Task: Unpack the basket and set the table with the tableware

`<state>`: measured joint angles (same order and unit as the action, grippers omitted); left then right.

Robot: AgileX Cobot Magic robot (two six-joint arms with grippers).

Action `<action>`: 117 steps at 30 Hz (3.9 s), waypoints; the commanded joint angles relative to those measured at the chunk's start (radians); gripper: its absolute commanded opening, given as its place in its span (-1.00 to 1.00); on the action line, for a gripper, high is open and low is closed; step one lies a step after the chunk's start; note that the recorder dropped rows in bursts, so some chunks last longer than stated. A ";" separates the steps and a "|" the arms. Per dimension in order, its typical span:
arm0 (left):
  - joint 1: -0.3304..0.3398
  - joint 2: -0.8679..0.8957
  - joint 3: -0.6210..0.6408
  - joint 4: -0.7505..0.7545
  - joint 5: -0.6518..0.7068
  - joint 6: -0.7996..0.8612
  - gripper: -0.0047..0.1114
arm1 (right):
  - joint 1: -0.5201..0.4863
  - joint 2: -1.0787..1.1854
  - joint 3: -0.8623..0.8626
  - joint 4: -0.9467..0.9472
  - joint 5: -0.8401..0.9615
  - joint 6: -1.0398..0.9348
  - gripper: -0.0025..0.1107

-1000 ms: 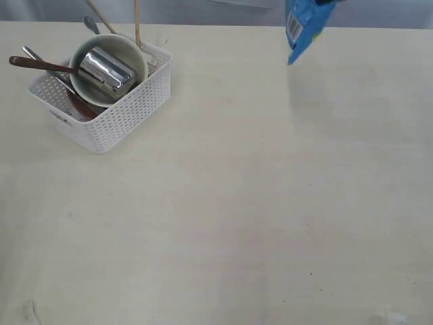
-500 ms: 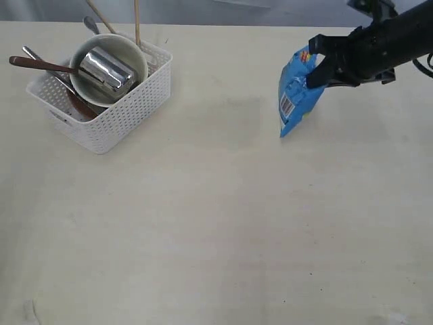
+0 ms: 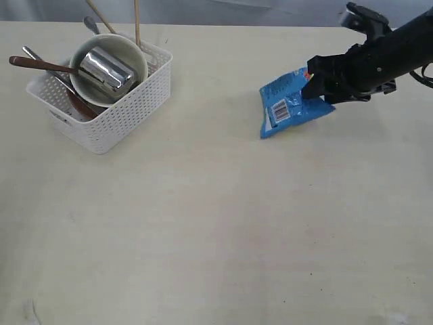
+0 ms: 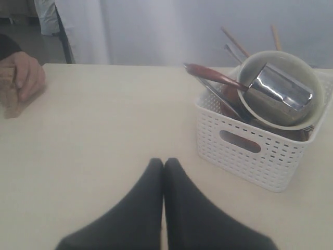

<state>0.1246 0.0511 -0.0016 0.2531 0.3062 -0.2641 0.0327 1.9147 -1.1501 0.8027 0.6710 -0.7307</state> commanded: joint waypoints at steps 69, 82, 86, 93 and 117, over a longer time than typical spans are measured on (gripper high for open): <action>-0.002 -0.006 0.002 0.006 -0.005 -0.002 -0.92 | 0.595 0.102 -0.549 -0.201 0.020 -0.052 -0.54; -0.002 -0.006 0.002 0.006 -0.005 -0.002 -0.92 | 0.753 0.216 -0.594 -0.234 -0.336 -0.444 0.14; -0.002 -0.006 0.002 0.006 -0.005 -0.002 -0.92 | 0.785 0.262 -0.599 -0.234 -0.434 -0.538 0.14; -0.002 -0.006 0.002 0.006 -0.005 -0.002 -0.92 | 0.807 0.379 -0.739 -0.216 -0.422 -0.568 0.14; -0.002 -0.006 0.002 0.006 -0.005 -0.002 -0.92 | 0.870 0.599 -1.004 -0.206 -0.431 -0.578 0.01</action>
<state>0.1246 0.0511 -0.0016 0.2531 0.3062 -0.2641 0.9015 2.5121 -2.1478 0.5889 0.2503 -1.3054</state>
